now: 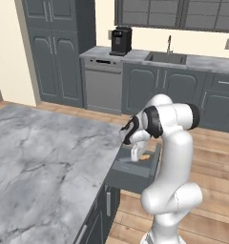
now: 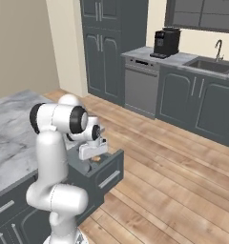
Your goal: Pick up the metallic utensils from the counter and place them in the open drawer. Make sure not to pick up any wooden utensils.
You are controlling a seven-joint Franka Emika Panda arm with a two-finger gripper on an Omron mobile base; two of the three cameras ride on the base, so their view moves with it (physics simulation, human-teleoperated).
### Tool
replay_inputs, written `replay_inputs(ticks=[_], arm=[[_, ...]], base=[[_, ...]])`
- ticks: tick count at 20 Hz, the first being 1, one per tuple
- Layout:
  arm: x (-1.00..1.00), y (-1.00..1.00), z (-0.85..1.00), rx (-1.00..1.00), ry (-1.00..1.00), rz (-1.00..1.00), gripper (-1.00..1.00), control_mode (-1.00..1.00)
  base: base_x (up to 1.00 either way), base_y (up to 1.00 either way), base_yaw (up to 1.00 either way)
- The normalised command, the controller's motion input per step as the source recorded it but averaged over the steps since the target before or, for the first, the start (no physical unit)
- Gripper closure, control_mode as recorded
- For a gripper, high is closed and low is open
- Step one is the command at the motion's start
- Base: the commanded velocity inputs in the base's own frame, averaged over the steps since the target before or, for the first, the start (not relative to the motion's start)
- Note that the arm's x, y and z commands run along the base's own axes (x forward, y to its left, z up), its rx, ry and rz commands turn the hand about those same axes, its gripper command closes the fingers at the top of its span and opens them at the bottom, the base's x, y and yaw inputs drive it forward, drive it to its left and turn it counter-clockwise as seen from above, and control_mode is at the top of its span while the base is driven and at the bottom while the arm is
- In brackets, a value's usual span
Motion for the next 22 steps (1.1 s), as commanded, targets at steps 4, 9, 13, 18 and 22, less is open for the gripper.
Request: replay_inputs(ticks=[4, 9, 13, 18, 22], arm=[[0.08, 0.16, 0.0, 0.0, 0.0, 0.02, 1.0, -1.0], [0.04, 0.08, -0.08, 0.0, -0.01, 0.01, 1.0, -1.0], [0.12, 0.0, -0.28, 0.0, -0.03, 0.0, 1.0, -1.0], [0.21, 0.0, -0.25, 0.0, -0.07, 0.0, 1.0, -1.0], [0.21, 0.0, -0.26, -0.01, -0.1, 0.0, 1.0, -1.0]], base=[[0.0, 0.0, 0.0], [0.0, 0.0, 0.0], [0.0, 0.0, 0.0], [0.0, 0.0, 0.0], [0.0, 0.0, 0.0]])
